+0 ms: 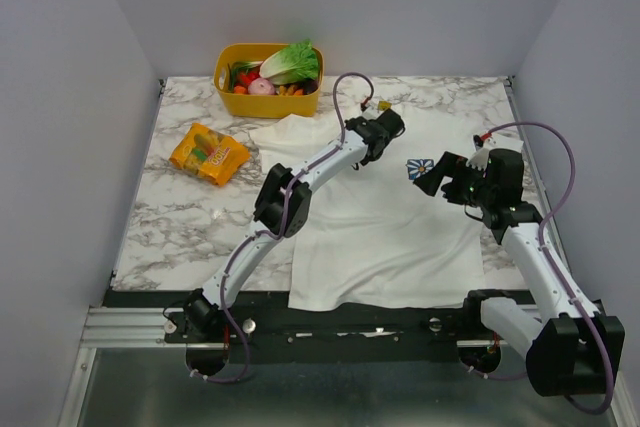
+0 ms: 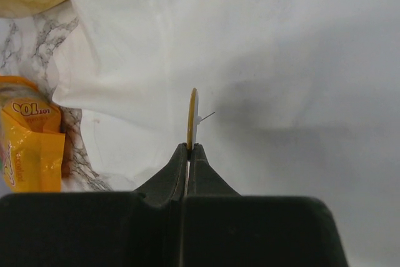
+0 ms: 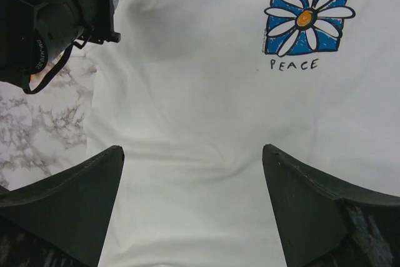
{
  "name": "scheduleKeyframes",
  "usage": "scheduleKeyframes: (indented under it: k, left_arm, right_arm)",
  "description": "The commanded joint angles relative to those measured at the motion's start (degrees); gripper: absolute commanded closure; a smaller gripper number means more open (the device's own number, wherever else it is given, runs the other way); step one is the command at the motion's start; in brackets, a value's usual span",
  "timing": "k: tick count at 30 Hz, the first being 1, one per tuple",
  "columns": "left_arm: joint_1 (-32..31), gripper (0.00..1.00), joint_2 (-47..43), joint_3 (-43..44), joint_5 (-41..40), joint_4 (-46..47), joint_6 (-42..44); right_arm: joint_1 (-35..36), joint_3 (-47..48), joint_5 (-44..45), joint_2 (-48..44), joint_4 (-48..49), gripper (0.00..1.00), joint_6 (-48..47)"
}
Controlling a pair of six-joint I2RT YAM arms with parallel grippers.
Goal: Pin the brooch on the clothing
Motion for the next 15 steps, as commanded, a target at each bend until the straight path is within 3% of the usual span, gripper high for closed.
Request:
scheduleKeyframes:
  k: [1, 15]
  left_arm:
    - [0.1, 1.0, 3.09, 3.77, 0.51, -2.41, -3.89]
    - [-0.77, 1.0, 10.56, 5.18, -0.19, -4.17, -1.27]
  right_arm:
    - [-0.23, 0.96, 0.26, -0.5, -1.6, 0.0, -0.31]
    - [-0.31, 0.69, 0.79, -1.2, -1.69, 0.0, 0.04]
